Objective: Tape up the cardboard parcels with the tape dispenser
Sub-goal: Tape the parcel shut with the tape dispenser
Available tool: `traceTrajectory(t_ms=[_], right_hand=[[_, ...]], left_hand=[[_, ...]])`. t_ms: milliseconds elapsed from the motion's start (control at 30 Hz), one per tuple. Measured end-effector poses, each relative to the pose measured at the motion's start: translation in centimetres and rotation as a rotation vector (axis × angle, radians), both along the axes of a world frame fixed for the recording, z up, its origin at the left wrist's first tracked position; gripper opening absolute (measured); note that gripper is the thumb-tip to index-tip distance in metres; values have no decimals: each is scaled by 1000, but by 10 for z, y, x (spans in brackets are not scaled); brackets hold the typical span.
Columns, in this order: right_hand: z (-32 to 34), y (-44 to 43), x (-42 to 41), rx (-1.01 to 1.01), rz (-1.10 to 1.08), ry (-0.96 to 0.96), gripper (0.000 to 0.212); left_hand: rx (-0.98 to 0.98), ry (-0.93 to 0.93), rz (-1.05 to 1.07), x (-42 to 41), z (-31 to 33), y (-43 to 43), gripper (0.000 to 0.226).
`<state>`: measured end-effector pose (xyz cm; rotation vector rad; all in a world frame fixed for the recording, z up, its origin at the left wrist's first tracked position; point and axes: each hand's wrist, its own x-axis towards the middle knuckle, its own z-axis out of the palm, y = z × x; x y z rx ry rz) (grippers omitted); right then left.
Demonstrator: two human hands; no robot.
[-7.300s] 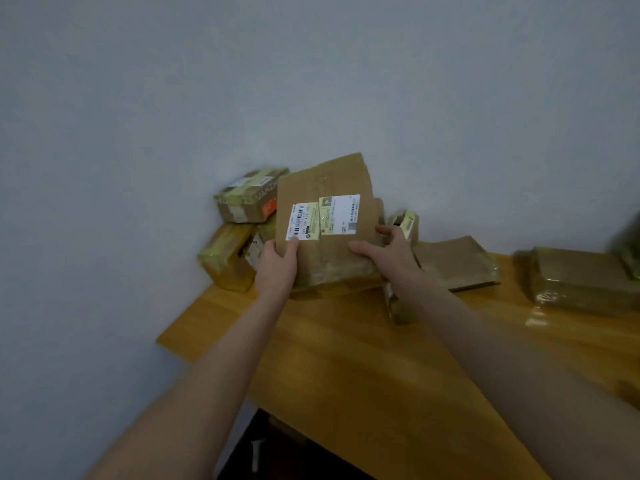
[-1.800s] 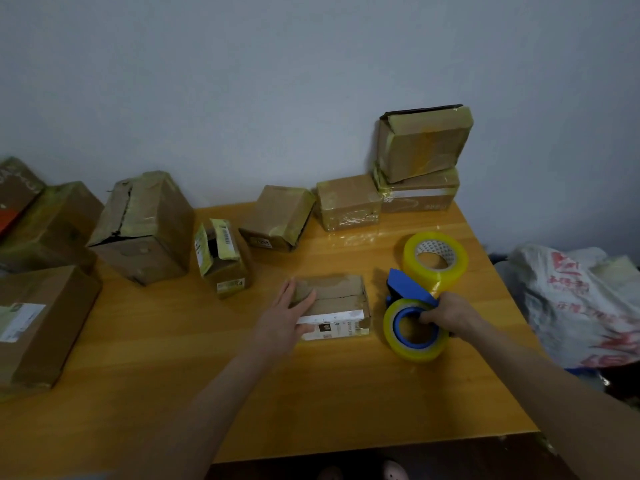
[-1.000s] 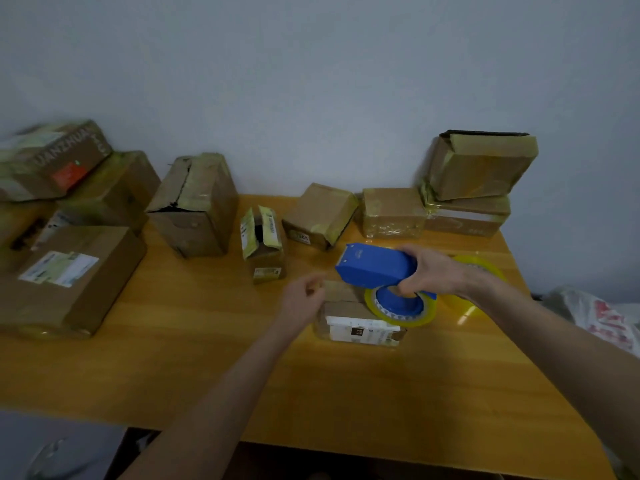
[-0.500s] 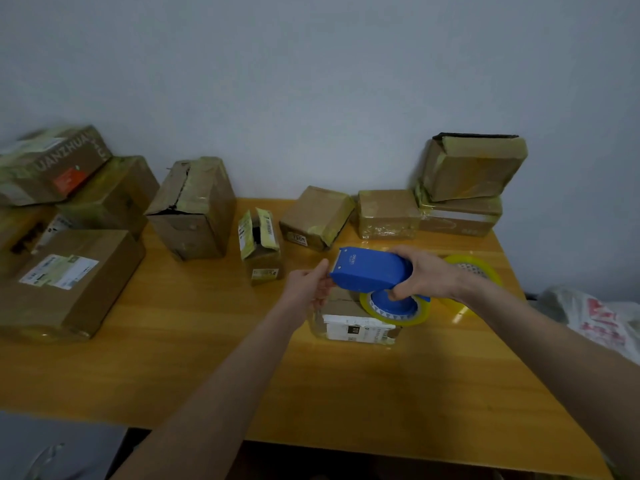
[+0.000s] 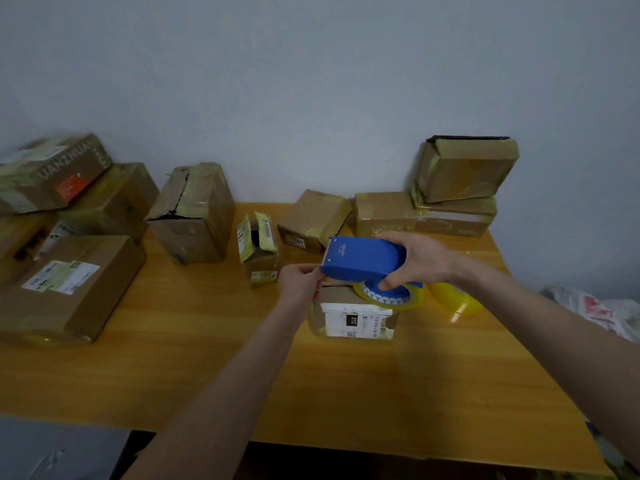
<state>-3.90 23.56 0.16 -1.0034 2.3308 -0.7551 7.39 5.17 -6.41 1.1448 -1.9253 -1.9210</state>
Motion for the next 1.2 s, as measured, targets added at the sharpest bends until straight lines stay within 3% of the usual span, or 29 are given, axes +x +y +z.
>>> traceTrajectory(t_ms=[267,400,767,933,1200], right_hand=[[8,9,-7,-19,20,6,56],[8,23,-18,-25,-41,-50,54],[8,32,-20,8,-42,-143,62],[-6,36,-19,34,-40,-170,55],[-19,23,-11,164,32,-31,58]], left_hand=[[-62,16,56,13,0,-23,13],[4,-9,94,26,-5,-50,13],[-61,3,130,27,-27,-33,14],[-98,-32,117,29,-41,-26,14],[-152,-141,85,30,-64,-25,17]])
